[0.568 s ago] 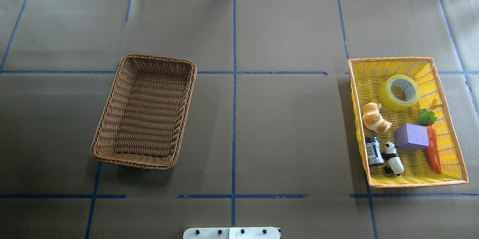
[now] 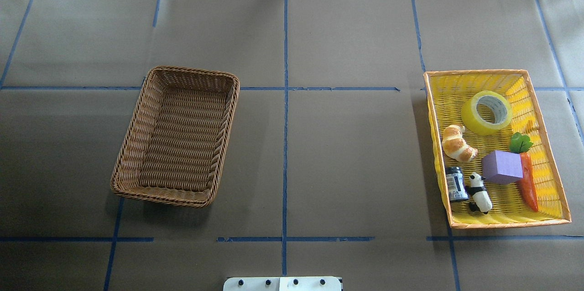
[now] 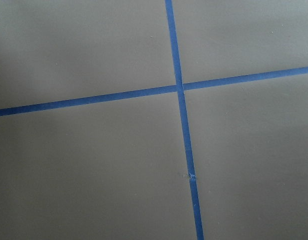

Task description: Move tape to another basket

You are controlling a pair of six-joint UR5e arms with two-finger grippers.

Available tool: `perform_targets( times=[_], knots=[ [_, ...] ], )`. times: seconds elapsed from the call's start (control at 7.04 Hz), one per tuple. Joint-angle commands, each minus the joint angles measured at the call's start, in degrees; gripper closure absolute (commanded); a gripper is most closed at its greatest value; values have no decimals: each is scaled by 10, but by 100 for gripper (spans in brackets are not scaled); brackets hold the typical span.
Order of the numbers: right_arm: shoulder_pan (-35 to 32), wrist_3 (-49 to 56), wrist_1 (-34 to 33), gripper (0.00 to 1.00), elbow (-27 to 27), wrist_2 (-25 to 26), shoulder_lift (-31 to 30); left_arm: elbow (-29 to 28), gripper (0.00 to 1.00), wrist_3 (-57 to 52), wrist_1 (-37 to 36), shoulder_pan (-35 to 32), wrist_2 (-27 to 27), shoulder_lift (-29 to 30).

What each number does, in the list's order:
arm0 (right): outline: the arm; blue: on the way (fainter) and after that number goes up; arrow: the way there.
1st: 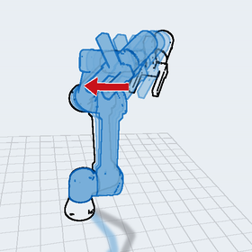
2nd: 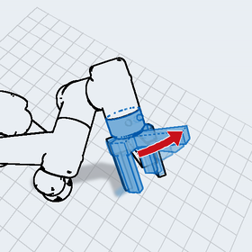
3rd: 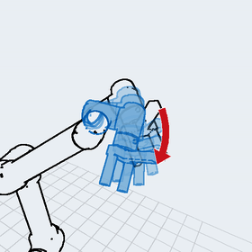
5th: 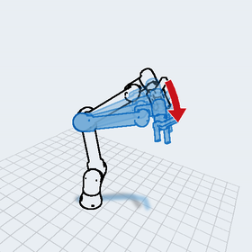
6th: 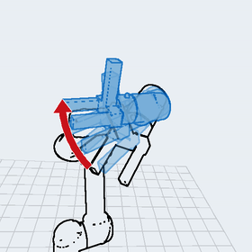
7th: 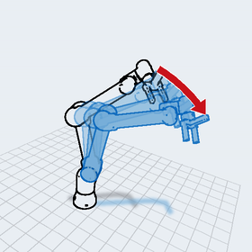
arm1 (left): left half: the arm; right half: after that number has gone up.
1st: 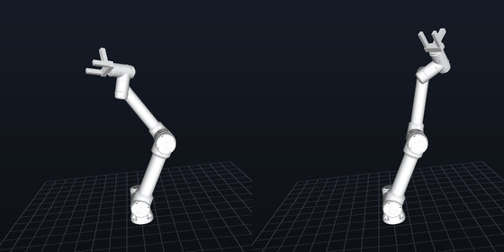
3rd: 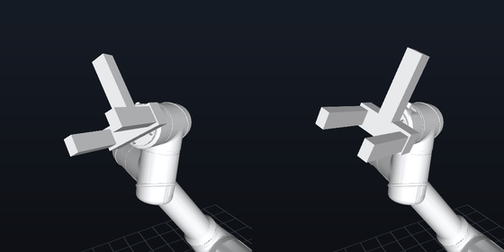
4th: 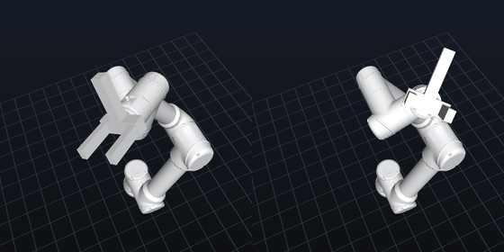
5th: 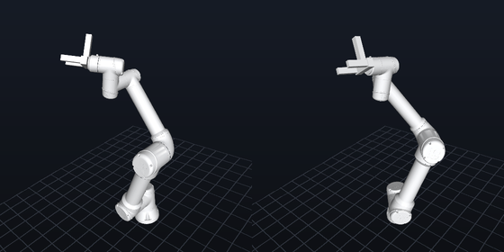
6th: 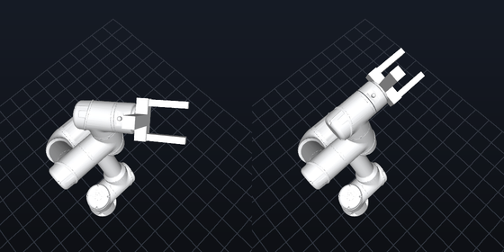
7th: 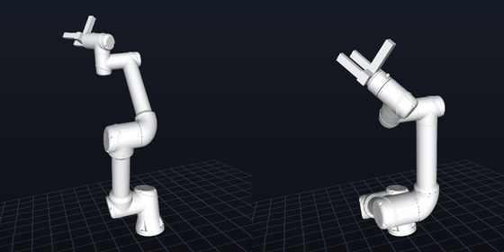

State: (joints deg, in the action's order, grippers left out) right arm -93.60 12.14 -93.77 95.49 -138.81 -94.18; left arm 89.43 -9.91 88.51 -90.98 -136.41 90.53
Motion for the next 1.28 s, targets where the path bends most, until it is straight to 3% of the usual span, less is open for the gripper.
perform_targets(
  times=[0.0, 0.71, 1.14],
  knots=[
    [0, 0, 0, 0, 0, -1, 0, 1, 0, 1, 0, 0, 0, 0],
    [1, -4, 1, 0, 15, -4, 14, 5, 0, 2, -1, 0, 0, 8],
    [58, -148, -1, 0, 58, -3, 64, 7, 0, 2, -1, 0, -1, 8]
  ],
)
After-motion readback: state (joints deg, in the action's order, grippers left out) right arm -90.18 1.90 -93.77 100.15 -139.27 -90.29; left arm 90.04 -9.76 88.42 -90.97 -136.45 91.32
